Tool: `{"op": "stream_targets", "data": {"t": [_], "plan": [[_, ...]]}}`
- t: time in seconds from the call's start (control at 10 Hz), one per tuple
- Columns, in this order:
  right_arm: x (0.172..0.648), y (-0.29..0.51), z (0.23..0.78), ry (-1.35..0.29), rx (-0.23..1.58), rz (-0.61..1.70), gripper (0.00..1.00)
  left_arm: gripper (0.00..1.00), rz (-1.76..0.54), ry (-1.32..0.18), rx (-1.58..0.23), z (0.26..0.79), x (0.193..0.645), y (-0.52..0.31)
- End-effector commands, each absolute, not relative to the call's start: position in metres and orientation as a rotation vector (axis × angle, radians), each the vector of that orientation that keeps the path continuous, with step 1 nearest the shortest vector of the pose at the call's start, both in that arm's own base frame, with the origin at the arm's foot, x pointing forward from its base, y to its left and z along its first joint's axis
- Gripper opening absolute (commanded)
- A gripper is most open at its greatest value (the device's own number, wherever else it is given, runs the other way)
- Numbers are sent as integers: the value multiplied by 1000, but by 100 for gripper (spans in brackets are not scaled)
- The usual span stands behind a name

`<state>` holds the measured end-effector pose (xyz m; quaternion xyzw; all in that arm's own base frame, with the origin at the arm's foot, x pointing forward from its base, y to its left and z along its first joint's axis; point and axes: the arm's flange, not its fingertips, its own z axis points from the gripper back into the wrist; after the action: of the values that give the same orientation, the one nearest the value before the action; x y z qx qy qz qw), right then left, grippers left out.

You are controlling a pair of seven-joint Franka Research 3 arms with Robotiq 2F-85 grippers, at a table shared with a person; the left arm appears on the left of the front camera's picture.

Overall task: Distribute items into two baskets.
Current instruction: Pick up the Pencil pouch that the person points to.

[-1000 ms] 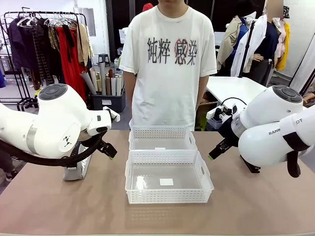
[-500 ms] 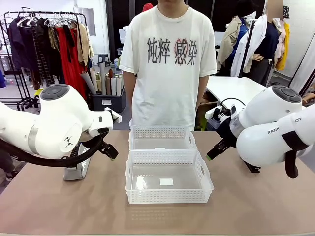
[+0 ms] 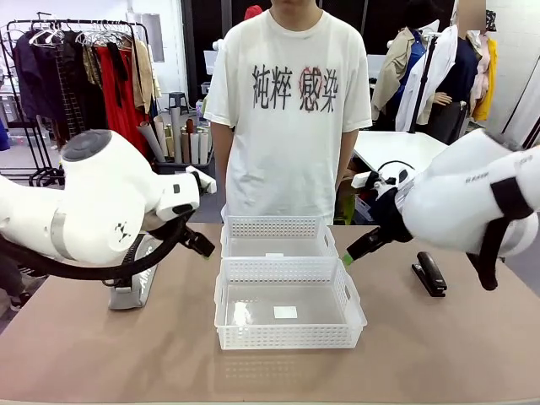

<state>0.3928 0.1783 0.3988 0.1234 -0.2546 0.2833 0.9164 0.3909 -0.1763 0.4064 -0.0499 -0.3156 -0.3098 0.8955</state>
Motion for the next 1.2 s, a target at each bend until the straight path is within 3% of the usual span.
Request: {"op": "stream_targets", "data": {"t": [0.0, 0.4, 0.6, 0.7, 1.1], "plan": [[413, 158, 408, -477, 377, 541, 100, 100, -682, -793, -194, 406, 352, -142], [442, 133, 436, -422, 588, 373, 100, 100, -697, -931, -224, 416, 328, -107], [446, 127, 436, -451, 577, 385, 100, 100, -663, -889, -199, 412, 322, -106], [434, 131, 446, -420, 574, 354, 100, 100, -680, -912, -201, 464, 395, -144], [437, 131, 445, -417, 552, 356, 100, 100, -684, -905, -201, 460, 396, -142]]}}
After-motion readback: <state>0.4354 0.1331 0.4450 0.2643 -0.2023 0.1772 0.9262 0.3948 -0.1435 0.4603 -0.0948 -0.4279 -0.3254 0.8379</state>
